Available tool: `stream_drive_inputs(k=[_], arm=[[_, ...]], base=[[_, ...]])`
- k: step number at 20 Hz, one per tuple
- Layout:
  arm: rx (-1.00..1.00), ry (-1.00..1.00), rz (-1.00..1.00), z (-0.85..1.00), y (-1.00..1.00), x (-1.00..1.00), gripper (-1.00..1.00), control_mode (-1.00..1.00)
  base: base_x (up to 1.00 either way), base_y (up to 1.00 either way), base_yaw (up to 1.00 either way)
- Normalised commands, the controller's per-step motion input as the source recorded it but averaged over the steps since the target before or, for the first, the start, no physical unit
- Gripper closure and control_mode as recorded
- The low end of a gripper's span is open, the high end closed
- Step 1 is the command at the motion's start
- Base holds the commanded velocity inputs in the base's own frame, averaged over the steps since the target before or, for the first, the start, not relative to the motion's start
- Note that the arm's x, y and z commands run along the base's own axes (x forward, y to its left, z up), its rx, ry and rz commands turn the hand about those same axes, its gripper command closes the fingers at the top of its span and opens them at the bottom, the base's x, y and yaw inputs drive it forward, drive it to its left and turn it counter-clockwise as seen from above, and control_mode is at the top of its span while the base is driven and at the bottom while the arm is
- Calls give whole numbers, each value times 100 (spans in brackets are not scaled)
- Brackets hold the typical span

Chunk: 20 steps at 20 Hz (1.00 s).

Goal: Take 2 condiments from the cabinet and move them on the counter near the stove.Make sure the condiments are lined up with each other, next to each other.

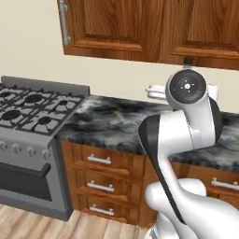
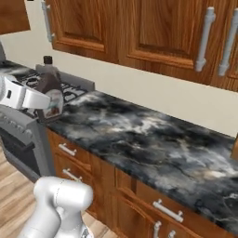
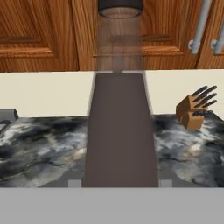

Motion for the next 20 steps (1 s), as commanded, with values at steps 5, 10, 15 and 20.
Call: stream_drive_inputs(k=[5,10,15,20], arm=[[0,0,0,0,0,0,100,100],[0,0,0,0,0,0,100,100],[0,0,0,0,0,0,100,100],[0,0,0,0,0,0,100,100]], base=[[33,80,-39],[29,79,-34],[40,51,-34],[77,56,-32]])
